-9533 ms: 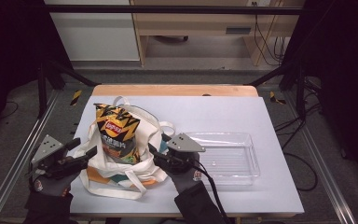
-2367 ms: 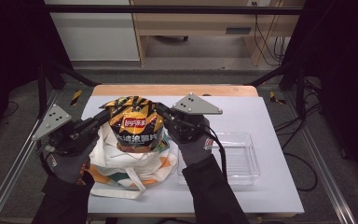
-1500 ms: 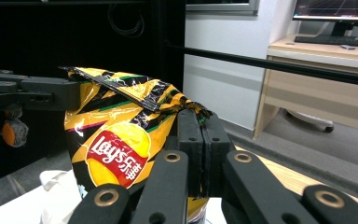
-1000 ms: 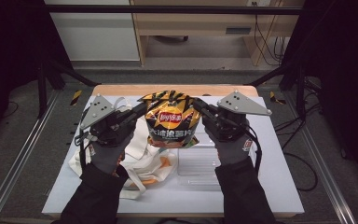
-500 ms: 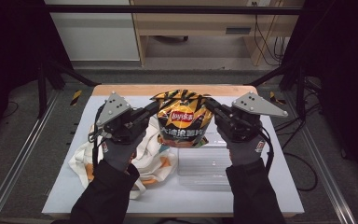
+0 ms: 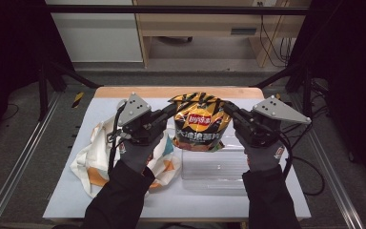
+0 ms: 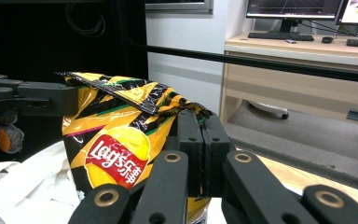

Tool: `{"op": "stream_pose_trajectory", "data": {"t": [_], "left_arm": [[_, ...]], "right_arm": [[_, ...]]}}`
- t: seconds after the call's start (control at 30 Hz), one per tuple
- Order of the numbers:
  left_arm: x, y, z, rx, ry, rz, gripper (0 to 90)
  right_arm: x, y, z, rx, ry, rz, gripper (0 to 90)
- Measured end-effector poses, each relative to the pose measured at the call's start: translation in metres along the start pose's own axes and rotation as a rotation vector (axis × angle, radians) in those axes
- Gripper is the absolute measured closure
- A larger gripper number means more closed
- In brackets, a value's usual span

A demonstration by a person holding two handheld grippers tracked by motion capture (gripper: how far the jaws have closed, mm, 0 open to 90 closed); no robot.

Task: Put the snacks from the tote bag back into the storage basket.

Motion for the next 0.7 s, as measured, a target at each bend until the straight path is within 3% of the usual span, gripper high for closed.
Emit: {"op": "stream_pose_trajectory", "data": {"t": [0.7], "left_arm": [[0.027,0.009,-0.016,-0.005,0.039,0.016,89.8]], "right_arm": [[-0.011,0.011,-0.025,0.012,0.047,0.014,89.3]]}}
Point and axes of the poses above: each handheld gripper's, and its own axes: x roughly forward along the jaws, y roughly out of its underside, z roughly to its left, the point moved 5 cm from there along x, roughly forward along the jaws, and after that the axes turned 12 degrees about x, right-handed, at the moved point
